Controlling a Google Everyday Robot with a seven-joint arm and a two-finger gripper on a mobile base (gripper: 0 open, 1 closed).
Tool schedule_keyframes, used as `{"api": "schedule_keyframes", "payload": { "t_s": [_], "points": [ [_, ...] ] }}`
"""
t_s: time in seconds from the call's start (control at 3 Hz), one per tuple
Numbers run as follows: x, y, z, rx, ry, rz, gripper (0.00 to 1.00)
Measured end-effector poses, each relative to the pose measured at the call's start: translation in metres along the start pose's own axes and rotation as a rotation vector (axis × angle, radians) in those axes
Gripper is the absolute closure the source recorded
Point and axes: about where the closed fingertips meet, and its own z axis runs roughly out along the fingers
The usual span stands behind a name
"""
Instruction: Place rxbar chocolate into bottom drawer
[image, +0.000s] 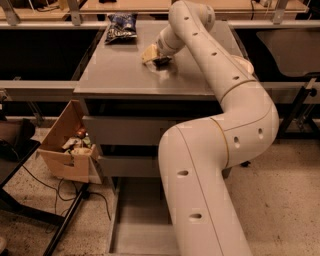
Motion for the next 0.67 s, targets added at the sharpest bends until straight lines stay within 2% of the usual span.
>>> {"api": "schedule_keyframes", "payload": {
  "t_s": [0.67],
  "points": [
    [-0.0061, 0.0002, -0.0066, 0.0, 0.0, 0.0, 1.0]
  ]
}}
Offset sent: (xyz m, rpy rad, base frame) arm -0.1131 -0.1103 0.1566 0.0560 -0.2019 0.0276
